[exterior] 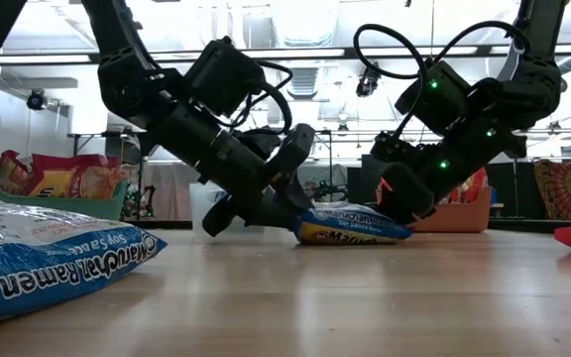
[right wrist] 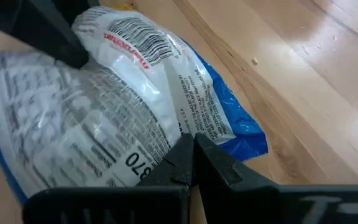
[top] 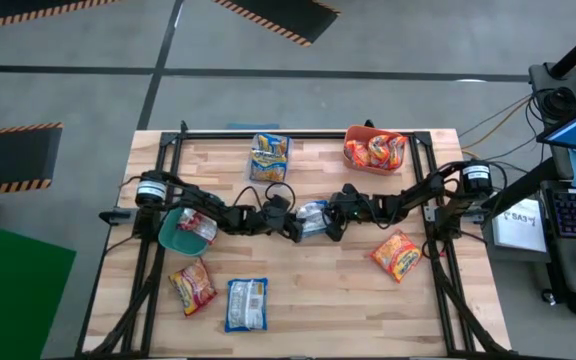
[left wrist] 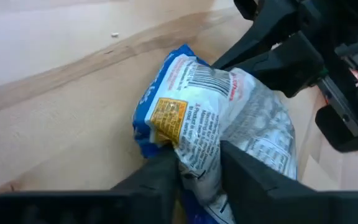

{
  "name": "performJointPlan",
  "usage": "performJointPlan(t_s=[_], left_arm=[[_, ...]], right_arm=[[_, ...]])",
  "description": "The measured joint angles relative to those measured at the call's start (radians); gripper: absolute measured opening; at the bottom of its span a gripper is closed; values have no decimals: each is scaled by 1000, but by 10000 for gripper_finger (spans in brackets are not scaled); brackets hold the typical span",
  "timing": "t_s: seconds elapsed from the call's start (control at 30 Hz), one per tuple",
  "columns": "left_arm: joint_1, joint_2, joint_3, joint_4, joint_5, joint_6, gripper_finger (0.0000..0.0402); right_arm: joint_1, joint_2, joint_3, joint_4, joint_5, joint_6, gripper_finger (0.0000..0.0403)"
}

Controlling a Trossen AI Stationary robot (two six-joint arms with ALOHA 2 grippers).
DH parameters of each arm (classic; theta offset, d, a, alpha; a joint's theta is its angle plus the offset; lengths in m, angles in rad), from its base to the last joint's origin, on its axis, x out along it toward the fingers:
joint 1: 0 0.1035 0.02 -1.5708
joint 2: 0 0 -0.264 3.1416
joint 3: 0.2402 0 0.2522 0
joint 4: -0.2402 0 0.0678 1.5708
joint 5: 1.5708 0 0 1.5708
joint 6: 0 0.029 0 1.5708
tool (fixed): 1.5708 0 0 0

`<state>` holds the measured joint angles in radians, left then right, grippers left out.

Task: Sort Maruchan noodles
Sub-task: Put the blue noodle pack into the transparent bin

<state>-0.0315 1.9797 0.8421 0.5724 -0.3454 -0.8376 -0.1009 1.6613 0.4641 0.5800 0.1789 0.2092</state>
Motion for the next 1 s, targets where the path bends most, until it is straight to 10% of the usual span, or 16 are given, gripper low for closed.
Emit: performJointPlan(t_s=[0.17, 0.5, 1.0], left_arm=[[0, -2, 0, -1, 0, 78, 12], [-1, -29, 0, 5, 0, 65, 4], [1, -32, 0, 68, 11, -145, 3]], right_arm=[[0, -87, -5, -54, -11, -1, 9], [10, -293, -3, -157, -4, 3, 21], [207, -394, 97, -340, 33, -224, 193]])
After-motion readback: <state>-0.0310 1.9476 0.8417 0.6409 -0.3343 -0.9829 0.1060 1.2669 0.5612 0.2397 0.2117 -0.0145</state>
